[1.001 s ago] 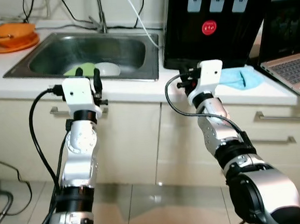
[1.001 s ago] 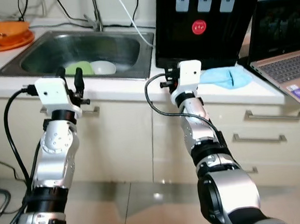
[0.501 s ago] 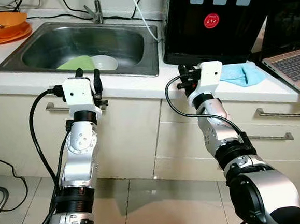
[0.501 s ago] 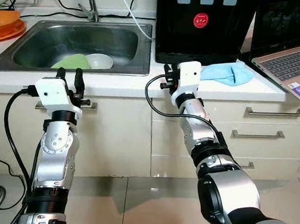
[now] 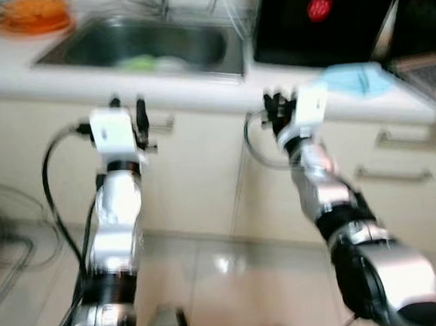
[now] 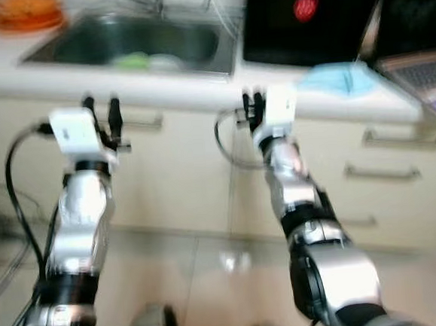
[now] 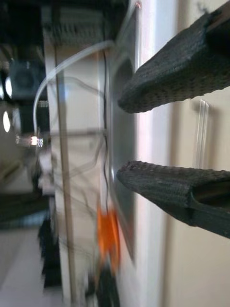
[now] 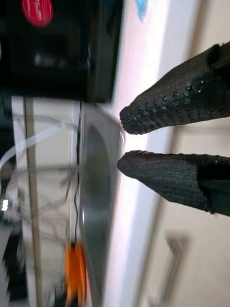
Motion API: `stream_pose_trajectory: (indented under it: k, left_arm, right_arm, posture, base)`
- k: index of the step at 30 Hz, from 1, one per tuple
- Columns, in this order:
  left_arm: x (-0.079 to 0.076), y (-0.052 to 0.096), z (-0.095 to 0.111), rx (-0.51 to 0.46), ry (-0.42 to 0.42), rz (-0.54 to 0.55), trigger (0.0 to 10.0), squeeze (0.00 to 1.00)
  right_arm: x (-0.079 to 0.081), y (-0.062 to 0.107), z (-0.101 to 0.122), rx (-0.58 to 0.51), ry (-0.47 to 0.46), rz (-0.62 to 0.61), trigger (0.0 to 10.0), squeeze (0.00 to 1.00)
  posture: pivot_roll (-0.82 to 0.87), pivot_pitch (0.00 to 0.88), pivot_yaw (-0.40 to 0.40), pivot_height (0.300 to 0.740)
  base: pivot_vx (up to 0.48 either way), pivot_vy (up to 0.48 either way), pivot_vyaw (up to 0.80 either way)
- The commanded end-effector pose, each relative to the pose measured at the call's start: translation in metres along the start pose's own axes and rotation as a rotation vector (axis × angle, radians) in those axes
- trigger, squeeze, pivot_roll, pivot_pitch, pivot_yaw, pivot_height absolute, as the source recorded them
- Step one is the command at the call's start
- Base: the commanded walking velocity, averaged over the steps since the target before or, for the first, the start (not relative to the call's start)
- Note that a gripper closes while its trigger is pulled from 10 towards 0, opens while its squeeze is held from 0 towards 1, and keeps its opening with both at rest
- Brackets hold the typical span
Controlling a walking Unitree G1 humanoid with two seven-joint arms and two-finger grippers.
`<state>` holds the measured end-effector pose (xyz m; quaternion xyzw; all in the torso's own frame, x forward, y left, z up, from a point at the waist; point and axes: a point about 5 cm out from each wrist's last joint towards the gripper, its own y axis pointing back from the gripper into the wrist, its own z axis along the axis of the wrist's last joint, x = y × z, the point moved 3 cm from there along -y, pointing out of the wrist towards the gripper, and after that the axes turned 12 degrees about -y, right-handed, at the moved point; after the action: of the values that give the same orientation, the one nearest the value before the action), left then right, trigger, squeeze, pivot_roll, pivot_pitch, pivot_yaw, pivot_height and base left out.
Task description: Kitchen organization
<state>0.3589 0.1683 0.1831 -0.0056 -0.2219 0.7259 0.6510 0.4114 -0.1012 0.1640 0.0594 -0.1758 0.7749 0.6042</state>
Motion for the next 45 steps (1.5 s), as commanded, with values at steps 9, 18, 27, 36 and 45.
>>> stream_pose_trajectory:
  k: [9,18,27,36,45]
  left_arm:
    - [-0.005,-0.004,0.001,0.022,0.007,-0.026,10.0,0.00]
    - [-0.007,0.008,-0.031,0.127,0.011,-0.047,10.0,0.00]
    - [-0.010,0.047,-0.098,0.377,0.010,-0.103,10.0,0.00]
    - [-0.016,0.112,-0.163,0.663,0.000,-0.183,10.0,0.00]
    - [-0.022,0.185,-0.204,0.951,-0.025,-0.256,10.0,0.00]
  right_arm:
    - [-0.004,-0.001,0.004,-0.007,0.009,-0.006,10.0,0.00]
    - [-0.014,0.006,-0.008,0.047,0.019,-0.036,10.0,0.00]
    - [-0.046,0.043,-0.062,0.284,0.040,-0.135,10.0,0.00]
    - [-0.073,0.103,-0.119,0.550,0.007,-0.236,10.0,0.00]
    - [-0.091,0.175,-0.165,0.814,-0.010,-0.335,10.0,0.00]
  posture:
    - [0.06,0.014,-0.067,0.718]
    - [0.05,0.013,-0.066,0.718]
    - [0.05,0.012,-0.072,0.718]
    - [0.05,0.014,-0.065,0.718]
    - [0.05,0.003,-0.063,0.718]
  base:
    - [0.029,0.000,0.00]
    - [0.282,0.000,0.00]
    - [0.313,0.000,0.00]
    - [0.000,0.000,0.00]
    - [0.000,0.000,0.00]
